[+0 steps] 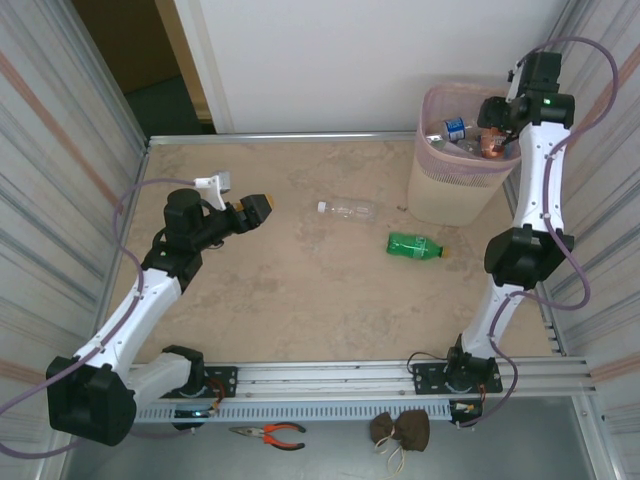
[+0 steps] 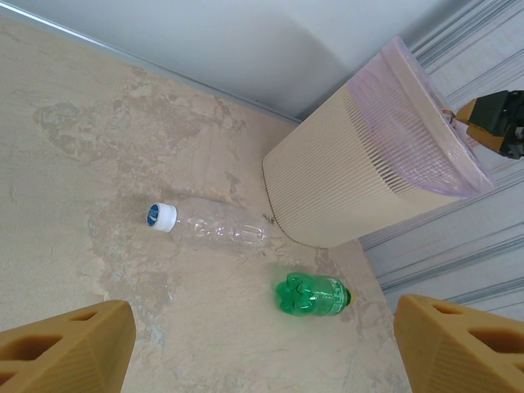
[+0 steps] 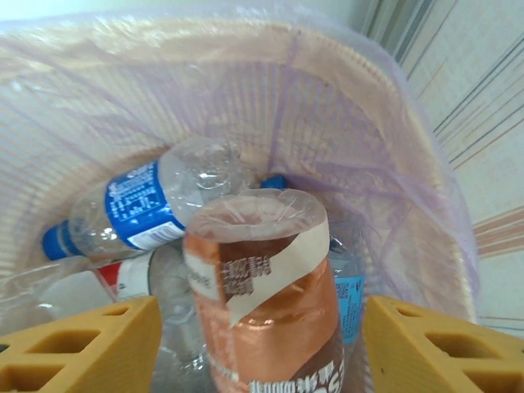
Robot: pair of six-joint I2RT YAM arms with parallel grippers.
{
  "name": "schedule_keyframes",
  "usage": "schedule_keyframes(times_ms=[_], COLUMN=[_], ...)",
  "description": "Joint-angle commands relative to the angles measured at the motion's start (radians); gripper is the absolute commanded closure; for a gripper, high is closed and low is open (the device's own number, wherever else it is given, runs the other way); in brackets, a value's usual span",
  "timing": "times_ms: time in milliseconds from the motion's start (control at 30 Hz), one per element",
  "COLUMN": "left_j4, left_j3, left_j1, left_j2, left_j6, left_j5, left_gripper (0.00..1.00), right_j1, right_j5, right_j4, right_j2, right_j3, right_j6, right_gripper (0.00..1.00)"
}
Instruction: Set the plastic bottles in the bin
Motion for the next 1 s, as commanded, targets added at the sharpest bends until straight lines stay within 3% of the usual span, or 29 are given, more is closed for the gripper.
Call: schedule_keyframes(times_ms=[0, 133, 433, 967], left_j4=[0.020, 0.018, 0.018, 0.016], left_j3=[0.030, 0.028, 0.015, 0.005], left_j1=[0.010, 0.010, 0.019, 0.023], left_j2=[-0.025, -0.029, -0.037, -0.052], left_j6=[-0.004, -0.004, -0.004, -0.008], left_j5=[0.022, 0.022, 0.021, 0.026], left_gripper=[0.17, 0.17, 0.17, 0.17], right_j1=[0.010, 0.007, -0.007, 0.029], right_j5=[0.005, 0.001, -0.001, 0.022], right_j4=[-0.016, -0.015, -0.007, -0.054], right_j2=[-0.031, -0.010, 0.061, -0.060], right_j3=[0.028, 0.025, -0.067, -0.043], right_j6=[0.008, 0.011, 0.021, 0.046], right_gripper=[0.46, 0.58, 0.67, 0.67])
